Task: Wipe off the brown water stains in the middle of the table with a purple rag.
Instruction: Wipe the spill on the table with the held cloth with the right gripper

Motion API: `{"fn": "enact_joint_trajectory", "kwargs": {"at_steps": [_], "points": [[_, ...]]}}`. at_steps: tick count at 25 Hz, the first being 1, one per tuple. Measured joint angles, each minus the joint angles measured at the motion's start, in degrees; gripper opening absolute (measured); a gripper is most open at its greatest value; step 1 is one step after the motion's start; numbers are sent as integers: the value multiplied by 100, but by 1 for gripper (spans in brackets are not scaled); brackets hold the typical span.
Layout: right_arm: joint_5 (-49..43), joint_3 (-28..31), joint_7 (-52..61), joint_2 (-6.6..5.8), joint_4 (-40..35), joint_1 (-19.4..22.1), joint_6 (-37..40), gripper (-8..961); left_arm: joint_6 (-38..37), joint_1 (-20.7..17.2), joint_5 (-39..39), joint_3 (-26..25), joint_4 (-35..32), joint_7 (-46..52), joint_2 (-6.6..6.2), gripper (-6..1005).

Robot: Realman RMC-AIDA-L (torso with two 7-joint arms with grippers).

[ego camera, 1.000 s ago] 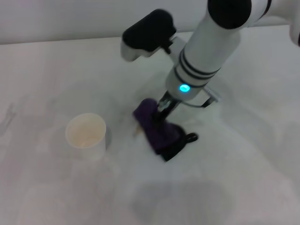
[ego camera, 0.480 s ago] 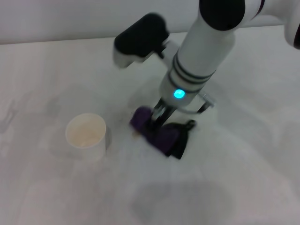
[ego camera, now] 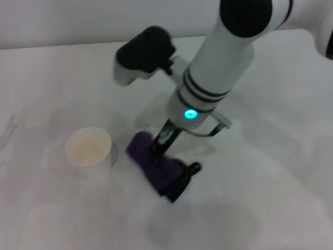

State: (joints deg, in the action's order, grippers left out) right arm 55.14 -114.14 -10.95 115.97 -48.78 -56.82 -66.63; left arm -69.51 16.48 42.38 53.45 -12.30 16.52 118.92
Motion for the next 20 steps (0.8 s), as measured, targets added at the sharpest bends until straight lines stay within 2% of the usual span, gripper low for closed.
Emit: {"fn": "enact_joint_trajectory", "kwargs": {"at_steps": [5, 12, 16, 20], "points": [[-1056, 716, 116, -26, -57, 291, -320, 140, 0, -5, -2, -2, 0, 0, 0, 878], [-2785, 2317, -196, -74, -604, 1078, -835, 146, 182, 46, -20, -134, 0, -20, 0, 878], [-3188, 3236, -695, -98, -948, 1483, -1104, 149, 193, 81, -95, -158, 0, -23, 2, 878], [-3383, 3887, -1192, -117, -975, 1692, -1133, 152, 193, 139, -197, -156, 60, -25, 20, 878]]}}
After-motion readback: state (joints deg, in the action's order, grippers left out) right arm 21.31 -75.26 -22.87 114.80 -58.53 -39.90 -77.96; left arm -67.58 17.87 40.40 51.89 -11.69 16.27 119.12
